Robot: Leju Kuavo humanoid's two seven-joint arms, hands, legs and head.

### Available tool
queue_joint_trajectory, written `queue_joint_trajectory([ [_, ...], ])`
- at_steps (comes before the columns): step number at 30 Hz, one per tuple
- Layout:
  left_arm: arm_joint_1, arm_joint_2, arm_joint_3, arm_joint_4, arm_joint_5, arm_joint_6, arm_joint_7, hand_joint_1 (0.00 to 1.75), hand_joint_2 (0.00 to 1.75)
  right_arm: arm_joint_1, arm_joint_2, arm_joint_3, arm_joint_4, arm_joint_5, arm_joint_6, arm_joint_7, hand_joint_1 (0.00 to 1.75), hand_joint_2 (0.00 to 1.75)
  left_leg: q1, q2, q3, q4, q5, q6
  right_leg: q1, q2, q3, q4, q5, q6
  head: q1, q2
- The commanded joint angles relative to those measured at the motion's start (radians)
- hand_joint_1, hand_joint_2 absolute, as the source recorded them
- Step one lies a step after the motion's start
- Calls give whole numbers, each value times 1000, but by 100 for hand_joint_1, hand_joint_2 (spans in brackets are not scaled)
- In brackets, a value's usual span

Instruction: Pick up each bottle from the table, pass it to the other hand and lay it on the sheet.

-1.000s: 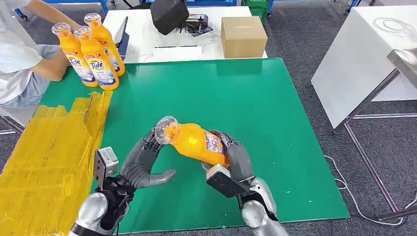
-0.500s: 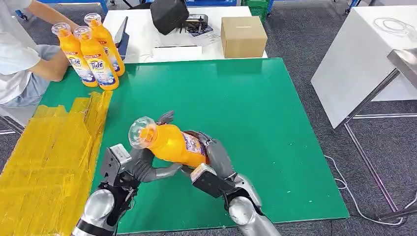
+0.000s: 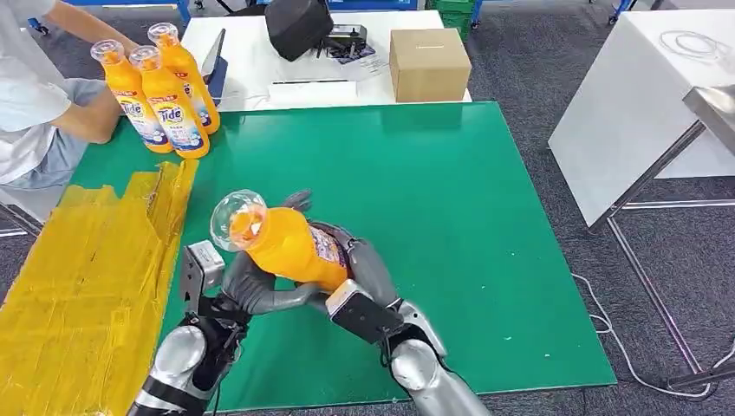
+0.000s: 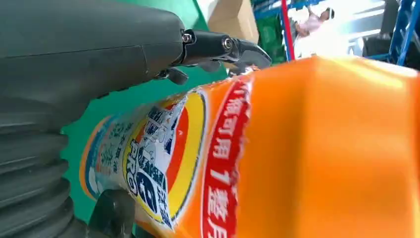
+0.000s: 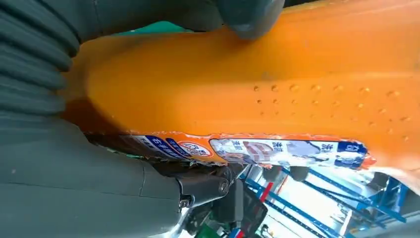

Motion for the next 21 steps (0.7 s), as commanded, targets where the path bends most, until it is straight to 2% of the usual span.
queue_joint_trajectory([
  [1, -47, -9, 40, 89, 69, -32, 17, 0, 175, -56, -20, 53, 61, -7, -2, -4, 175, 175, 2, 2, 4, 0, -1, 0, 2, 0, 4, -2, 0, -3, 0, 0],
  [8, -45, -14, 64, 42, 213, -55, 26, 0, 175, -63, -13, 65, 105, -17, -12, -6, 175, 175, 1, 1, 3, 0, -1, 0, 2, 0, 3, -1, 0, -2, 0, 0],
  [21, -37, -2, 52, -11, 171, 4, -7, 0, 175, -56, -18, 62, 130, -22, -29, -9, 175, 175, 1, 1, 2, 0, 0, 0, 1, -1, 3, -1, 0, -1, 0, 0],
])
